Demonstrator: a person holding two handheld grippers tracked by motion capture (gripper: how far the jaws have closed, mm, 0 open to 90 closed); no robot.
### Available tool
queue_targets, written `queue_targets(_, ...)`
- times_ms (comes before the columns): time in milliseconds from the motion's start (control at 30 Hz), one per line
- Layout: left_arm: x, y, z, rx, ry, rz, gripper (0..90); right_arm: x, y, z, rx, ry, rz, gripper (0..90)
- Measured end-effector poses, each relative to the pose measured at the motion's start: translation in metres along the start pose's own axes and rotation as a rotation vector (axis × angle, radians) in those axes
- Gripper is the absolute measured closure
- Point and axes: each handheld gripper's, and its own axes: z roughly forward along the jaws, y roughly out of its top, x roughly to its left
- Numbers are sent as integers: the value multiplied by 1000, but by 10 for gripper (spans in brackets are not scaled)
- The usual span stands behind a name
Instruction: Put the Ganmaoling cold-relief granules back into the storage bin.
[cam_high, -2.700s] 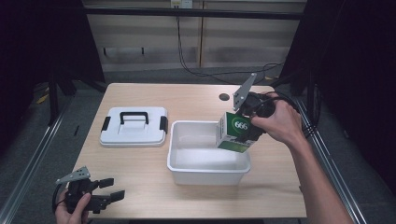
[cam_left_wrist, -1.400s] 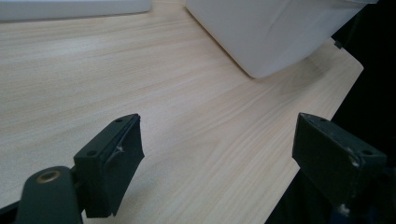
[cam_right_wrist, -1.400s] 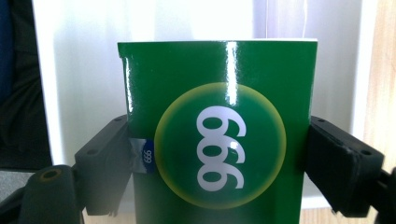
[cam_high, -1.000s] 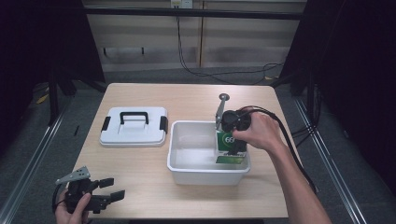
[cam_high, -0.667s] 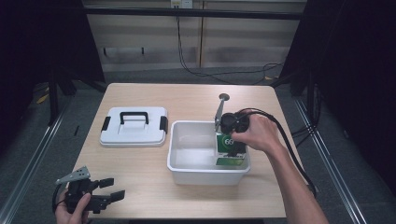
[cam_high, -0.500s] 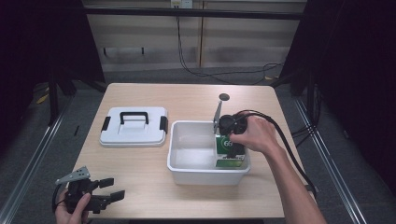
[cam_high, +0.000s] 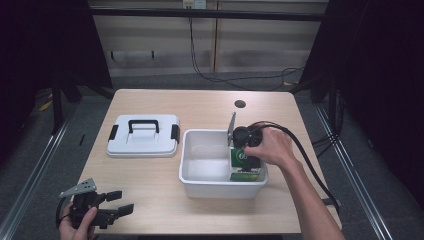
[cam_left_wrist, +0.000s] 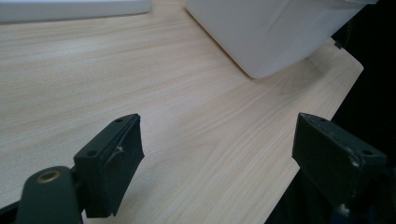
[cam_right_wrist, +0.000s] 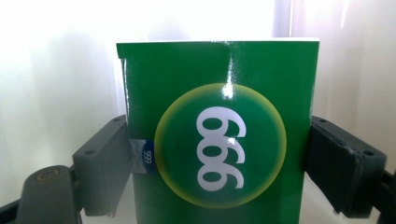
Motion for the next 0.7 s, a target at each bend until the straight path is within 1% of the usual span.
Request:
queue_targets(33, 0, 0, 0, 1, 1, 1, 162, 0, 0, 1, 2, -4, -4, 147)
queue_targets(67, 0, 0, 0, 2, 1, 2, 162, 0, 1, 2, 11, 2, 8, 147)
queue_targets(167, 0, 0, 0, 0, 0, 0, 162, -1, 2, 6, 11, -4, -6, 146)
queue_targets(200, 0, 0, 0, 0, 0, 0, 162, -1, 2, 6, 16, 1, 1, 146)
queue_targets(233, 0, 0, 0, -1, 0, -1, 162, -1, 2, 7, 15, 5, -1, 145)
queue_targets(267, 0, 0, 0, -1, -2, 0, 162, -2, 2, 8, 11, 1, -15, 145)
queue_targets(300, -1, 0, 0, 0, -1, 1, 162, 0, 2, 8, 26, 9, 19, 144)
queue_targets(333, -1, 0, 0, 0, -2, 1, 162, 0, 2, 9, 23, 5, 17, 144)
queue_targets(400, -1, 0, 0, 0, -1, 0, 162, -1, 1, 11, 25, 14, 24, 143)
queue_targets(467, 0, 0, 0, -2, -1, 1, 162, -1, 1, 14, 24, 15, 14, 143)
queue_targets(567, 0, 0, 0, 0, -1, 0, 162, -1, 2, 16, 34, 18, 14, 142)
queue_targets(633, 0, 0, 0, -1, -1, -1, 162, -1, 3, 18, 45, 30, 8, 141)
queue_targets(667, 0, 0, 0, 0, 1, 1, 162, 0, 3, 19, 48, 30, 21, 141)
queue_targets(700, 0, 0, 0, 1, 0, 0, 162, 0, 3, 20, 46, 28, 12, 141)
